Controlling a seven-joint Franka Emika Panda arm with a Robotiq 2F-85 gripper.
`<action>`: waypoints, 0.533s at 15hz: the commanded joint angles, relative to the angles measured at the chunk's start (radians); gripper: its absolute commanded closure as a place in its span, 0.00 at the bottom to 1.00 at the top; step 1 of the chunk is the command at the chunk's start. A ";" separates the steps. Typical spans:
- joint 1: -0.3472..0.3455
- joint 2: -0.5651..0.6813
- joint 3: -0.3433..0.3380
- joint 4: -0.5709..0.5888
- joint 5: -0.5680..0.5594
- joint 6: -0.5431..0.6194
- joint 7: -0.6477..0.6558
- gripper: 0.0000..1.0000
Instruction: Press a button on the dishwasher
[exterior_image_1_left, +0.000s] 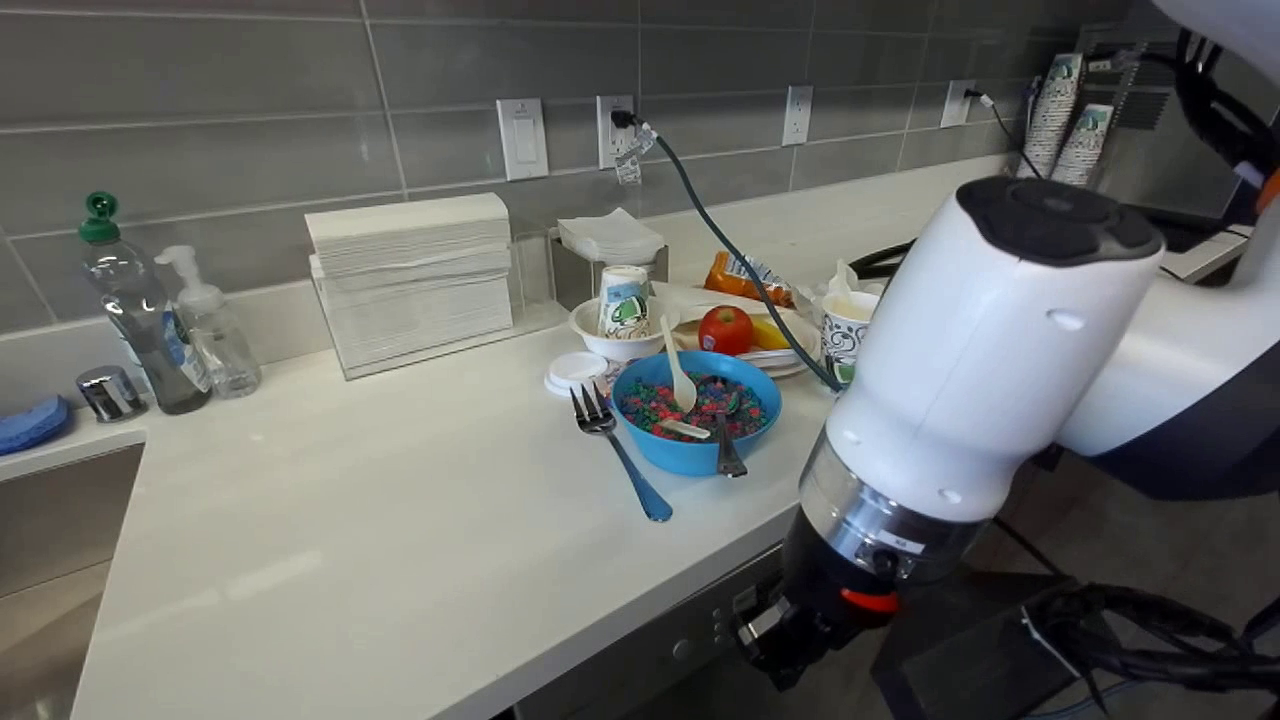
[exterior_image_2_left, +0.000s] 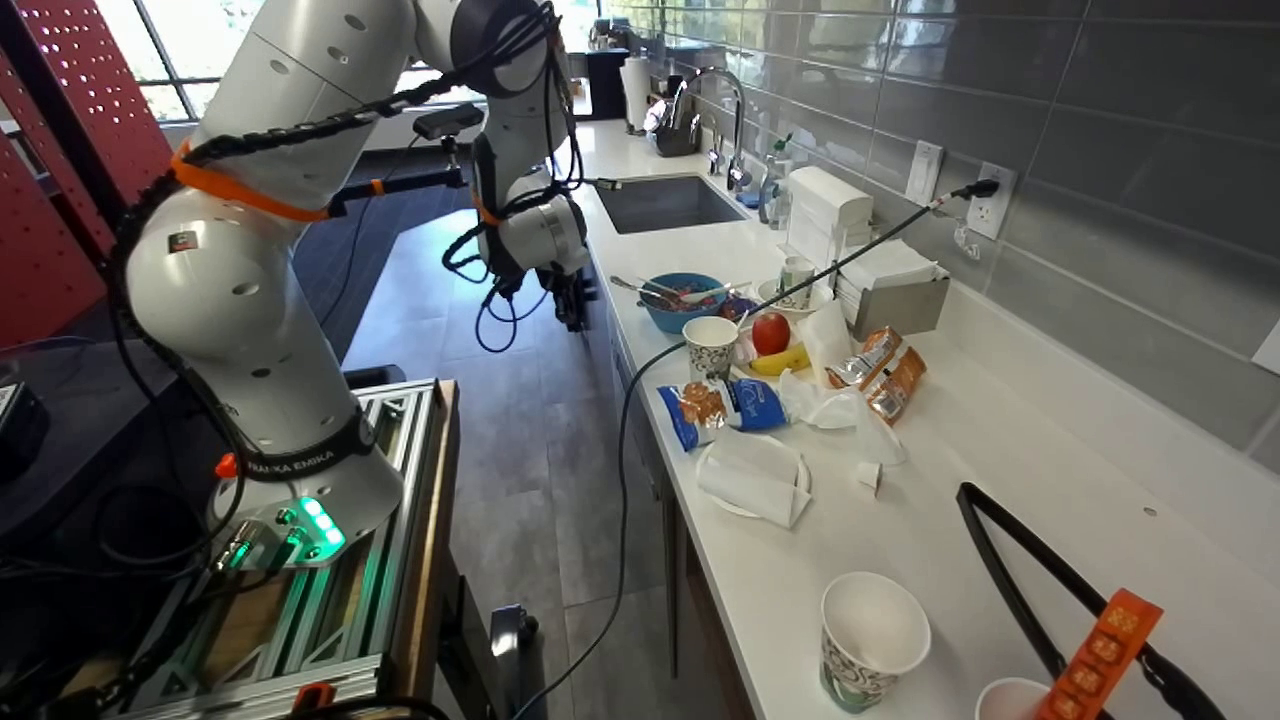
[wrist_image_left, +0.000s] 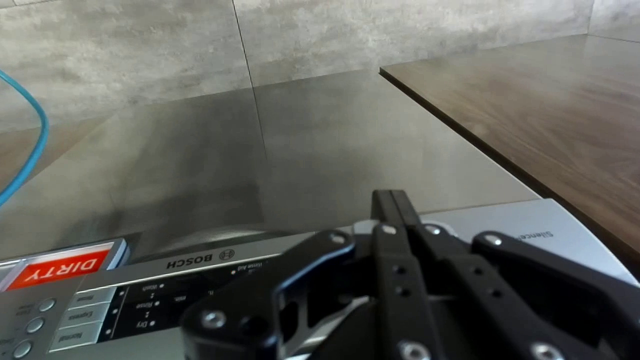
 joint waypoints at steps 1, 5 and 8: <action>0.077 0.089 -0.057 0.097 -0.068 -0.009 0.037 1.00; 0.140 0.141 -0.110 0.175 -0.128 -0.001 0.063 1.00; 0.190 0.160 -0.155 0.223 -0.182 -0.014 0.109 1.00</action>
